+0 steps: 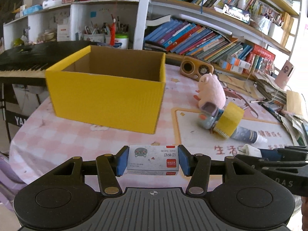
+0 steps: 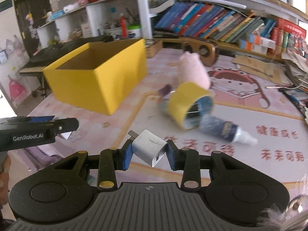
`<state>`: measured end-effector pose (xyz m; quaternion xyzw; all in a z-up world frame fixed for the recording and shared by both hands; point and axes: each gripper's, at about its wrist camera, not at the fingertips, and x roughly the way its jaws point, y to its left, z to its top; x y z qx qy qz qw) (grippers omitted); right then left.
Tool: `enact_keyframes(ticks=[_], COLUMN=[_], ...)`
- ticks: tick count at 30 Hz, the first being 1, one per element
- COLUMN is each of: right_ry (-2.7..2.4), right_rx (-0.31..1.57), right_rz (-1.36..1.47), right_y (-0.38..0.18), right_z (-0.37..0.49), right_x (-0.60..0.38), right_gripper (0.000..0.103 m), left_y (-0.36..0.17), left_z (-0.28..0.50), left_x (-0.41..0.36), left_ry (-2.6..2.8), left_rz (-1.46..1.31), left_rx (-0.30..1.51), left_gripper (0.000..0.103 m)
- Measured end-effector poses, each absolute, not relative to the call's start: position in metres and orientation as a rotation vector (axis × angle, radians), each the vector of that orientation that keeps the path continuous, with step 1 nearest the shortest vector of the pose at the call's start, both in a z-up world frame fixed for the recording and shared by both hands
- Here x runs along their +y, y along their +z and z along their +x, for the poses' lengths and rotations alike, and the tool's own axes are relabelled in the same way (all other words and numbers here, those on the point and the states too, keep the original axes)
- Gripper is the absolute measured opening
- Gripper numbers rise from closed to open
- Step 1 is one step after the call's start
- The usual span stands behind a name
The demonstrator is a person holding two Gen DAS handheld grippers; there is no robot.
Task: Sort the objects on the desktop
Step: 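Carry the charger and the small box with both tools over the yellow box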
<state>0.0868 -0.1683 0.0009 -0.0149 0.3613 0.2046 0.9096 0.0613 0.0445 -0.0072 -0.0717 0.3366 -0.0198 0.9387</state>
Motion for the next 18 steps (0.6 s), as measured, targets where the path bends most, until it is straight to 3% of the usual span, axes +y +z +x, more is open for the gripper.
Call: enact_keyframes(ticks=[18], right_ry=[0.504], right_rx=[0.754], right_rz=[-0.066], right_y=[-0.005], right_z=[0.023], right_x=[-0.075], right_gripper=[0.035], left_y=[-0.014], left_z=[-0.003], left_x=[0.110], left_ry=[-0.054], left_rz=[-0.142], left_rx=[0.689], left_gripper=[0.052])
